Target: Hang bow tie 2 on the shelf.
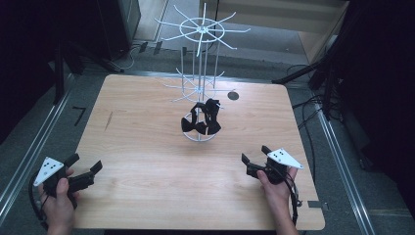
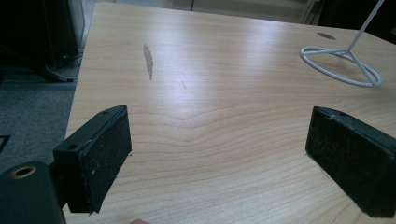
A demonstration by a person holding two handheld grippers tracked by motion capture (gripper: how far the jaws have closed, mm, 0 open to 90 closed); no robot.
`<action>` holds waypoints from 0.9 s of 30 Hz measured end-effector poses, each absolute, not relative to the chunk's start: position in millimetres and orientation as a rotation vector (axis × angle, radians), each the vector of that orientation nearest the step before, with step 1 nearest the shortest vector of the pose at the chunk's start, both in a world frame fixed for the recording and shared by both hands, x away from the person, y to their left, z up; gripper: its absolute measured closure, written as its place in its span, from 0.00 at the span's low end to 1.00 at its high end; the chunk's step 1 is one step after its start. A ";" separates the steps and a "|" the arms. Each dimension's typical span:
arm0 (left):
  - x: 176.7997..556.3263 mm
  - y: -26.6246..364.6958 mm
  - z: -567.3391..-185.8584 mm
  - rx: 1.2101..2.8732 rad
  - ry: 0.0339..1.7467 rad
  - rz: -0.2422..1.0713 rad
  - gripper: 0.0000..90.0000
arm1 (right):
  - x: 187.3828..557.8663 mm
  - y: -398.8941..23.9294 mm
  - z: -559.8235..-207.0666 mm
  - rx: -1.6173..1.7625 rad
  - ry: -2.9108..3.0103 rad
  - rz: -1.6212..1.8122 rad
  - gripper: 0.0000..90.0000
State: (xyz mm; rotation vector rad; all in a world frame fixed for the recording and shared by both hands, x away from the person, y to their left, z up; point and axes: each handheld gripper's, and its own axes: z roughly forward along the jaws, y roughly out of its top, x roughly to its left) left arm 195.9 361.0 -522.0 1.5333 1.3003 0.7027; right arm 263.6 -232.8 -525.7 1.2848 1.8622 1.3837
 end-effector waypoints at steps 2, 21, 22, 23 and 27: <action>196.2 360.8 -522.0 1.537 1.298 0.701 0.09 | 262.9 -234.3 -525.8 1.287 1.863 1.383 0.16; 196.0 360.1 -521.9 1.542 1.300 0.708 0.09 | 244.1 -281.2 -538.3 1.349 1.848 1.336 0.16; 196.0 360.0 -521.9 1.542 1.300 0.709 0.09 | 242.9 -283.9 -539.2 1.356 1.844 1.337 0.16; 196.0 360.0 -521.9 1.542 1.300 0.710 0.09 | 241.5 -287.4 -540.2 1.361 1.841 1.334 0.16; 195.7 359.8 -521.8 1.546 1.300 0.711 0.09 | 237.3 -302.3 -543.6 1.388 1.818 1.331 0.16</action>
